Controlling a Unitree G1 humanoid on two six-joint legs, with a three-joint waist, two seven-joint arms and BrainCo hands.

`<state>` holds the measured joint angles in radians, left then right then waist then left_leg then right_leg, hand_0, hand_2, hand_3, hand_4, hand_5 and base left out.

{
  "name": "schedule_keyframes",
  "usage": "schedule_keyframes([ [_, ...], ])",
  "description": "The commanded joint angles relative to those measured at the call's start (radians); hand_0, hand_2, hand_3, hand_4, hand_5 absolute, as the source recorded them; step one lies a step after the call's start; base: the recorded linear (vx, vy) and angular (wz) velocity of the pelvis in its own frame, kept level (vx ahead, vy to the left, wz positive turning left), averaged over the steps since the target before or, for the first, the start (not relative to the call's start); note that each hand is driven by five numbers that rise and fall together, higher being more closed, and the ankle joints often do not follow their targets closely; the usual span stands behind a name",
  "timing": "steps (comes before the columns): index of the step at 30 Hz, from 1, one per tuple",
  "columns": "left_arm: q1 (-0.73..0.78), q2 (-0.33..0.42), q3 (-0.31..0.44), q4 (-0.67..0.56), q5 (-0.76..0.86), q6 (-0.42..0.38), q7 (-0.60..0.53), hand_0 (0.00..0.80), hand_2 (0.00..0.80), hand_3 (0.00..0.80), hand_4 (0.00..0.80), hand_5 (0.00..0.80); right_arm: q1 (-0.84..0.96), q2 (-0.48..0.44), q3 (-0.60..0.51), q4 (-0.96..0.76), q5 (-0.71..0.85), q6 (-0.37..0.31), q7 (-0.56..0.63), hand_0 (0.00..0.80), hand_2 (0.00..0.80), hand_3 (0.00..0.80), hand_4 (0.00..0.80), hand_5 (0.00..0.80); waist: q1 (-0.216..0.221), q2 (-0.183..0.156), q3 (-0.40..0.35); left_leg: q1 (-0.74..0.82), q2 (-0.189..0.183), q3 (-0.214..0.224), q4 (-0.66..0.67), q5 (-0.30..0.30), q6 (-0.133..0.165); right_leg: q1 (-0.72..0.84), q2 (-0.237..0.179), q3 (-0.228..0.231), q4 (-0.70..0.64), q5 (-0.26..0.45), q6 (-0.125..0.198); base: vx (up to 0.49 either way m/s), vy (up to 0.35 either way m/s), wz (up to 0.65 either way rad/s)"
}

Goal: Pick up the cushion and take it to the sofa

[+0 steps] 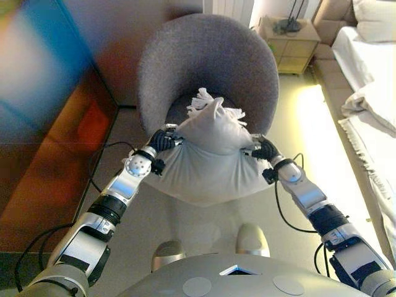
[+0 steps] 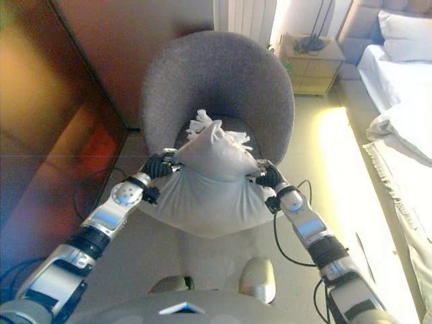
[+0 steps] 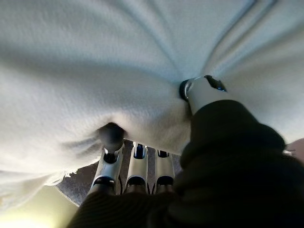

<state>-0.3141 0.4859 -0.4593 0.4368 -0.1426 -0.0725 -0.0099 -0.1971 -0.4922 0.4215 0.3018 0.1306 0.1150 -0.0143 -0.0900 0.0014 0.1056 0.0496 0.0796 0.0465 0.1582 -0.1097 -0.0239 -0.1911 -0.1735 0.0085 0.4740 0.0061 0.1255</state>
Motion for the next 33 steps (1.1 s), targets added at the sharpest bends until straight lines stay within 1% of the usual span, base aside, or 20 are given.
schedule_keyframes([
  [1, -0.097, -0.014, 0.033, -0.013, -0.061, -0.073, 0.030, 0.800, 0.800, 0.800, 0.800, 0.800, -0.020, -0.016, -0.068, 0.019, 0.038, -0.076, -0.030, 0.800, 0.800, 0.800, 0.800, 0.800, -0.035, -0.019, -0.032, 0.084, -0.136, 0.067, -0.030, -0.062, 0.052, -0.029, 0.018, 0.023, -0.169, 0.178, 0.046, 0.346, -0.129, 0.17],
  [3, -0.109, -0.025, 0.018, -0.007, -0.040, -0.068, 0.035, 0.800, 0.800, 0.800, 0.800, 0.800, -0.026, -0.026, -0.070, 0.021, 0.046, -0.082, -0.026, 0.800, 0.800, 0.800, 0.800, 0.800, -0.058, -0.032, -0.026, 0.111, -0.153, 0.034, -0.008, -0.103, 0.057, -0.067, 0.027, 0.042, -0.318, 0.191, 0.062, 0.389, -0.144, 0.36],
  [5, -0.113, -0.028, 0.011, 0.007, -0.031, -0.078, 0.037, 0.800, 0.800, 0.800, 0.800, 0.800, -0.032, -0.040, -0.077, 0.016, 0.054, -0.079, -0.016, 0.800, 0.800, 0.800, 0.800, 0.800, -0.076, -0.030, -0.021, 0.140, -0.149, 0.025, 0.002, -0.131, 0.057, -0.101, 0.033, 0.045, -0.404, 0.209, 0.072, 0.360, -0.112, 0.67],
  [9, -0.097, -0.021, 0.021, 0.007, -0.019, -0.089, 0.026, 0.800, 0.800, 0.800, 0.800, 0.800, -0.026, -0.053, -0.096, -0.006, 0.049, -0.072, 0.004, 0.800, 0.800, 0.800, 0.800, 0.800, -0.092, -0.031, -0.014, 0.195, -0.131, 0.031, 0.024, -0.181, 0.060, -0.160, 0.032, 0.010, -0.430, 0.233, 0.073, 0.389, -0.135, 0.01],
  [11, -0.072, -0.017, 0.042, -0.015, -0.004, -0.091, 0.017, 0.800, 0.800, 0.800, 0.800, 0.800, -0.013, -0.053, -0.102, -0.024, 0.032, -0.073, 0.017, 0.800, 0.800, 0.800, 0.800, 0.800, -0.092, -0.043, -0.023, 0.216, -0.131, 0.044, 0.045, -0.208, 0.063, -0.148, 0.030, -0.008, -0.404, 0.245, 0.067, 0.471, -0.148, -0.13],
  [12, -0.060, -0.018, 0.051, -0.024, -0.003, -0.092, 0.019, 0.800, 0.800, 0.800, 0.800, 0.800, -0.009, -0.057, -0.104, -0.028, 0.024, -0.080, 0.028, 0.800, 0.800, 0.800, 0.800, 0.800, -0.095, -0.045, -0.034, 0.226, -0.127, 0.043, 0.053, -0.199, 0.060, -0.120, 0.041, -0.007, -0.420, 0.245, 0.062, 0.517, -0.161, 0.02],
  [13, -0.053, -0.021, 0.059, -0.030, -0.006, -0.092, 0.021, 0.800, 0.800, 0.800, 0.800, 0.800, -0.006, -0.063, -0.105, -0.033, 0.024, -0.085, 0.035, 0.800, 0.800, 0.800, 0.800, 0.800, -0.100, -0.042, -0.049, 0.234, -0.115, 0.039, 0.066, -0.174, 0.049, -0.100, 0.054, 0.002, -0.428, 0.243, 0.052, 0.531, -0.180, 0.13],
  [15, -0.039, -0.019, 0.081, -0.054, -0.023, -0.073, 0.019, 0.800, 0.800, 0.800, 0.800, 0.800, -0.004, -0.060, -0.107, -0.050, 0.025, -0.075, 0.051, 0.800, 0.800, 0.800, 0.800, 0.800, -0.104, -0.031, -0.082, 0.260, -0.074, 0.062, 0.089, -0.104, 0.016, -0.070, 0.070, -0.016, -0.402, 0.216, 0.035, 0.402, -0.173, 0.22],
  [16, -0.028, -0.017, 0.090, -0.065, -0.021, -0.068, 0.018, 0.800, 0.800, 0.800, 0.800, 0.800, -0.004, -0.062, -0.106, -0.063, 0.027, -0.066, 0.056, 0.800, 0.800, 0.800, 0.800, 0.800, -0.107, -0.019, -0.096, 0.271, -0.043, 0.068, 0.110, -0.037, -0.014, -0.063, 0.086, -0.018, -0.385, 0.195, 0.020, 0.326, -0.195, 0.10],
  [17, -0.017, -0.010, 0.105, -0.082, -0.012, -0.064, 0.013, 0.800, 0.800, 0.800, 0.800, 0.800, -0.007, -0.067, -0.103, -0.082, 0.032, -0.057, 0.061, 0.800, 0.800, 0.800, 0.800, 0.800, -0.111, -0.011, -0.109, 0.266, -0.004, 0.073, 0.163, 0.061, -0.054, -0.045, 0.106, -0.005, -0.372, 0.169, -0.004, 0.314, -0.210, 0.09],
  [18, -0.013, -0.005, 0.115, -0.095, -0.011, -0.058, 0.009, 0.800, 0.800, 0.800, 0.800, 0.800, -0.011, -0.067, -0.099, -0.088, 0.032, -0.058, 0.062, 0.800, 0.800, 0.800, 0.800, 0.800, -0.109, -0.013, -0.113, 0.243, 0.017, 0.079, 0.233, 0.117, -0.072, -0.021, 0.115, 0.005, -0.373, 0.151, -0.023, 0.388, -0.260, 0.11],
  [19, -0.011, 0.000, 0.121, -0.102, -0.018, -0.058, 0.008, 0.800, 0.800, 0.800, 0.800, 0.800, -0.020, -0.067, -0.094, -0.088, 0.033, -0.059, 0.060, 0.800, 0.800, 0.800, 0.800, 0.800, -0.101, -0.025, -0.115, 0.205, 0.025, 0.078, 0.344, 0.154, -0.078, 0.012, 0.118, 0.011, -0.373, 0.132, -0.044, 0.307, -0.210, 0.04],
  [20, -0.012, 0.000, 0.122, -0.102, -0.021, -0.059, 0.010, 0.800, 0.800, 0.800, 0.800, 0.800, -0.023, -0.068, -0.091, -0.086, 0.034, -0.062, 0.058, 0.800, 0.800, 0.800, 0.800, 0.800, -0.098, -0.031, -0.114, 0.176, 0.023, 0.067, 0.412, 0.165, -0.076, 0.025, 0.122, 0.019, -0.373, 0.128, -0.055, 0.359, -0.200, -0.27],
  [22, -0.012, 0.001, 0.130, -0.113, -0.031, -0.054, 0.013, 0.800, 0.800, 0.800, 0.800, 0.800, -0.022, -0.077, -0.086, -0.089, 0.042, -0.072, 0.047, 0.800, 0.800, 0.800, 0.800, 0.800, -0.083, -0.052, -0.111, 0.072, 0.011, 0.053, 0.556, 0.153, -0.050, 0.076, 0.127, 0.046, -0.372, 0.105, -0.083, 0.337, -0.139, -0.58],
  [23, -0.012, -0.004, 0.132, -0.114, -0.031, -0.053, 0.013, 0.800, 0.800, 0.800, 0.800, 0.800, -0.012, -0.072, -0.087, -0.087, 0.045, -0.082, 0.044, 0.800, 0.800, 0.800, 0.800, 0.800, -0.076, -0.062, -0.107, 0.018, 0.023, 0.063, 0.576, 0.140, -0.032, 0.103, 0.130, 0.049, -0.370, 0.089, -0.094, 0.283, -0.090, -0.42],
  [25, -0.008, -0.002, 0.136, -0.118, -0.032, -0.063, 0.005, 0.800, 0.800, 0.800, 0.800, 0.800, 0.004, -0.069, -0.096, -0.091, 0.046, -0.095, 0.042, 0.800, 0.800, 0.800, 0.800, 0.800, -0.059, -0.071, -0.096, -0.050, 0.032, 0.072, 0.521, 0.103, -0.006, 0.143, 0.141, 0.053, -0.371, 0.060, -0.096, 0.265, -0.025, -0.24],
  [27, -0.015, 0.004, 0.137, -0.117, -0.037, -0.070, -0.006, 0.800, 0.800, 0.800, 0.800, 0.800, 0.000, -0.072, -0.106, -0.089, 0.047, -0.092, 0.042, 0.800, 0.800, 0.800, 0.800, 0.800, -0.048, -0.070, -0.087, -0.059, 0.043, 0.073, 0.387, 0.114, -0.007, 0.174, 0.156, 0.054, -0.372, 0.027, -0.091, 0.246, 0.072, -0.12],
  [30, -0.056, 0.008, 0.116, -0.108, -0.057, -0.070, -0.010, 0.800, 0.800, 0.800, 0.800, 0.800, -0.031, -0.090, -0.119, -0.084, 0.074, -0.067, 0.034, 0.800, 0.800, 0.800, 0.800, 0.800, -0.026, -0.059, -0.066, -0.126, 0.045, 0.060, 0.160, 0.178, -0.036, 0.224, 0.169, 0.059, -0.372, -0.023, -0.078, 0.243, 0.120, 0.12],
  [31, -0.078, 0.006, 0.101, -0.096, -0.080, -0.069, -0.006, 0.800, 0.800, 0.800, 0.800, 0.800, -0.051, -0.099, -0.119, -0.080, 0.094, -0.056, 0.032, 0.800, 0.800, 0.800, 0.800, 0.800, -0.010, -0.049, -0.056, -0.189, 0.044, 0.048, 0.065, 0.217, -0.055, 0.251, 0.179, 0.068, -0.370, -0.045, -0.076, 0.327, 0.113, 0.18],
  [33, -0.096, -0.001, 0.084, -0.081, -0.082, -0.067, 0.015, 0.800, 0.800, 0.800, 0.800, 0.800, -0.071, -0.103, -0.109, -0.069, 0.101, -0.054, 0.034, 0.800, 0.800, 0.800, 0.800, 0.800, 0.019, -0.034, -0.046, -0.253, 0.032, 0.012, -0.080, 0.259, -0.070, 0.296, 0.189, 0.088, -0.371, -0.077, -0.074, 0.408, 0.105, 0.02],
])
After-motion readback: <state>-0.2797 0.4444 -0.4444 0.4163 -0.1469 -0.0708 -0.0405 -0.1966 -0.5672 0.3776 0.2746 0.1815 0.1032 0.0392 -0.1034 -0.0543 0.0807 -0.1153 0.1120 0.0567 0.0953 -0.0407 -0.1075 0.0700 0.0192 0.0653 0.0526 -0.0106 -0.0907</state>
